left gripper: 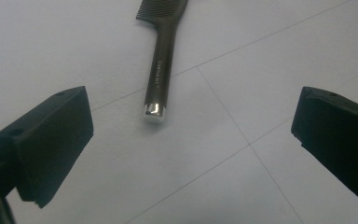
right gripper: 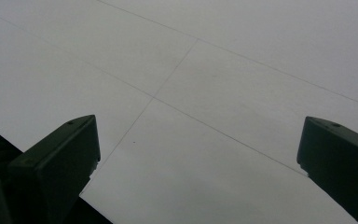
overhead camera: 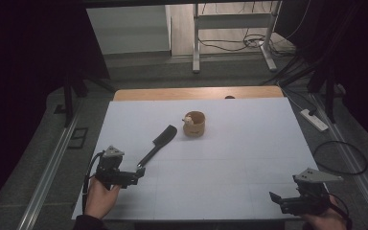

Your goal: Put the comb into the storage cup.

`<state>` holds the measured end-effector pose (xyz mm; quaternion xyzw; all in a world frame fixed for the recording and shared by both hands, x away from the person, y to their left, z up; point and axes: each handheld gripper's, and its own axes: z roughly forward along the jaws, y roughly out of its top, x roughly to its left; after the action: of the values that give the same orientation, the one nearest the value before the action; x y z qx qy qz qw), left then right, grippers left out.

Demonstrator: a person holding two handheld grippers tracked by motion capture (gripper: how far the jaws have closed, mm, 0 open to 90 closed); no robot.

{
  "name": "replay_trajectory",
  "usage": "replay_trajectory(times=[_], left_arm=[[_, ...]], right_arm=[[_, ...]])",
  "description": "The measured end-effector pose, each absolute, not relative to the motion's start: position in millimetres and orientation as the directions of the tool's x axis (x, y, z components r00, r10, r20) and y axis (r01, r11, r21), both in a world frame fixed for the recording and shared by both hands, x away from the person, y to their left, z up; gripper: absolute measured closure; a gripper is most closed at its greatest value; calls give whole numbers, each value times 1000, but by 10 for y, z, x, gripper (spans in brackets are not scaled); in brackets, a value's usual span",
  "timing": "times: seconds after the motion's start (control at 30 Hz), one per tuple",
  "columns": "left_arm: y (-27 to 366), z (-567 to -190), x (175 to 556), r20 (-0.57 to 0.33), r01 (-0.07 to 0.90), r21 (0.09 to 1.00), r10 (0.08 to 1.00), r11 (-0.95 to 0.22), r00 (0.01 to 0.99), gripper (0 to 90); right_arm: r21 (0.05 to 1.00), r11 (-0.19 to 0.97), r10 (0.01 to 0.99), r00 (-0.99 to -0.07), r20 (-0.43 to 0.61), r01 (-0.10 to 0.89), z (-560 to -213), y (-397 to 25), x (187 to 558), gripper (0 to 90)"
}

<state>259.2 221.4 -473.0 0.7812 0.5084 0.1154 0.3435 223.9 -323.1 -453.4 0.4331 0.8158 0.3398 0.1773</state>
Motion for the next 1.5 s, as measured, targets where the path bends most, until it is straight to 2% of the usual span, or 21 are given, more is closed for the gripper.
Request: replay_trajectory(times=[0.67,1.5], left_arm=[[2180,-4656,2949,-189,730,643,875,-232,445,0],[2185,-4636,3342,-181,733,623,861,-273,475,0]], right_arm=[[703,401,826,-563,0,588,-4537,-3224,2242,0],[696,407,824,-566,-1,592,-4542,-3217,2250,0]])
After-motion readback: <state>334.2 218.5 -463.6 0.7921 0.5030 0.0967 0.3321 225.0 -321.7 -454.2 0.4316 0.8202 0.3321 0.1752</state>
